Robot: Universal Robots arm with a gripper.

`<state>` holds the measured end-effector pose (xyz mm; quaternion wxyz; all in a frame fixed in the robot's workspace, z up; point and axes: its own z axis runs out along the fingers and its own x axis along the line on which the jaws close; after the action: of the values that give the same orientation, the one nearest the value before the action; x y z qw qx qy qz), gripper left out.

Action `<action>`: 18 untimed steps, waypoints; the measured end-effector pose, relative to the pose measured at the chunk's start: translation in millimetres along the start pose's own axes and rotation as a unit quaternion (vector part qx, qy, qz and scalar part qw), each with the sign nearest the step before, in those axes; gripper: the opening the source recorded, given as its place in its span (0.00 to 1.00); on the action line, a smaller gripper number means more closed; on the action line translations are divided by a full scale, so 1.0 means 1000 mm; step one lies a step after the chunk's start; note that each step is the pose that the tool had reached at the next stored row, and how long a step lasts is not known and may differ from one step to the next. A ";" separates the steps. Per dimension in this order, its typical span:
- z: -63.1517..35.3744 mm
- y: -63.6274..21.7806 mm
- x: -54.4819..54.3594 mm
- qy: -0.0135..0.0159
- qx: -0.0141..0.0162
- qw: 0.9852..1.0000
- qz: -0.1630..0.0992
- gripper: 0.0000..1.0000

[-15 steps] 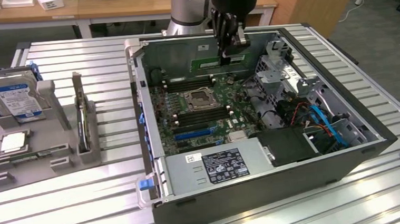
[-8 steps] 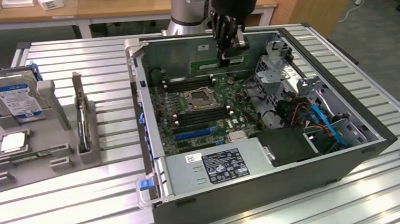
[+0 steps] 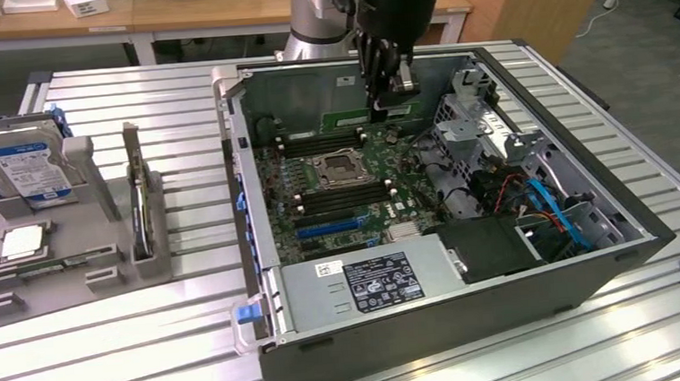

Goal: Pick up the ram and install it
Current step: 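Insert the ram into the slot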

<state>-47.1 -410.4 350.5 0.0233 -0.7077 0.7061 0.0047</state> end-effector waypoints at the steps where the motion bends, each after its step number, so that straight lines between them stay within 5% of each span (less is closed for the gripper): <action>1: 0.0011 0.0000 0.000 0.000 0.000 1.000 0.000 0.14; 6: 0.0067 0.0003 -0.003 0.003 0.000 1.000 0.000 0.14; 13: 0.0137 0.0010 -0.011 0.016 0.000 1.000 0.000 0.14; 18: 0.0202 0.0028 -0.015 0.018 0.000 1.000 0.000 0.14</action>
<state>-49.4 -394.7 330.9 0.0109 -0.7080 0.7060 -0.0079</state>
